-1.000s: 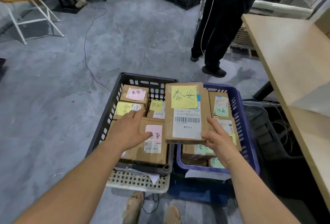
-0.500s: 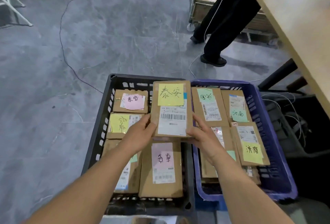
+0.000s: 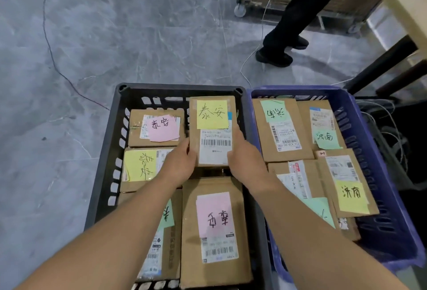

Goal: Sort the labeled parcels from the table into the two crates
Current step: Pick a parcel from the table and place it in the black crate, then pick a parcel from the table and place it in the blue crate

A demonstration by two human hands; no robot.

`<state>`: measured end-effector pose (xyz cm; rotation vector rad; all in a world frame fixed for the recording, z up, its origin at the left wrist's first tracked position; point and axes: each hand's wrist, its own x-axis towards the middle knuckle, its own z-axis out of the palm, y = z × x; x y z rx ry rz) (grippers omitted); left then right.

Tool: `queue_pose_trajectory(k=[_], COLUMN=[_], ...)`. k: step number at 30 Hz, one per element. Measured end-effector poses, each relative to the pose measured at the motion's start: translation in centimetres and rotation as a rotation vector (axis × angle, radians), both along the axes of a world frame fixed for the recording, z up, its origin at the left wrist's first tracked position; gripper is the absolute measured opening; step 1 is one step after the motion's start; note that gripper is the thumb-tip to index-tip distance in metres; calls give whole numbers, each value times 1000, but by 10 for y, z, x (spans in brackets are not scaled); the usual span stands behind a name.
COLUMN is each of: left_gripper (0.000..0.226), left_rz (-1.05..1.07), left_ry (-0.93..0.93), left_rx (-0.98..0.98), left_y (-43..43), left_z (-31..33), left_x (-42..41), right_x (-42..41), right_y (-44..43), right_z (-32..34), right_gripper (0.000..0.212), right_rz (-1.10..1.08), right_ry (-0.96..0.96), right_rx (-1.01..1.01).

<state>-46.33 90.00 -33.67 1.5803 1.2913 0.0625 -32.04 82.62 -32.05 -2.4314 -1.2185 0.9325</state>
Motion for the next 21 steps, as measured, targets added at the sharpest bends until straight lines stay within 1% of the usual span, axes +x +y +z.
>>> queue_pose_trajectory(k=[2, 7, 9, 11, 12, 13, 16, 19, 21], left_gripper=[41, 37, 32, 19, 10, 6, 14, 18, 29], left_rz=[-14, -112, -165, -178, -175, -169, -147, -126, -172], left_ry=[25, 153, 212, 263, 284, 297, 276, 213, 201], left_rx=[-9, -18, -18, -38, -35, -22, 75, 176, 220], left_y=[-1, -2, 0, 2, 2, 3, 2, -2, -6], left_z=[-10, -26, -31, -32, -31, -28, -18, 1, 20], left_x=[-1, 2, 5, 8, 8, 8, 1, -7, -12], right_x=[-5, -14, -17, -18, -19, -19, -18, -17, -16], right_y=[2, 13, 19, 22, 23, 23, 16, 0, -15], right_z=[-9, -27, -32, -35, -35, -34, -22, -1, 17], right_gripper=[70, 67, 64, 62, 60, 57, 48, 39, 30], right_rz=[73, 130, 141, 162, 168, 170, 184, 193, 167], right_ry=[-58, -118, -140, -152, -151, -145, -141, -161, -169], right_rx=[-87, -273, -325, -373, -382, -381, -350, -275, -215])
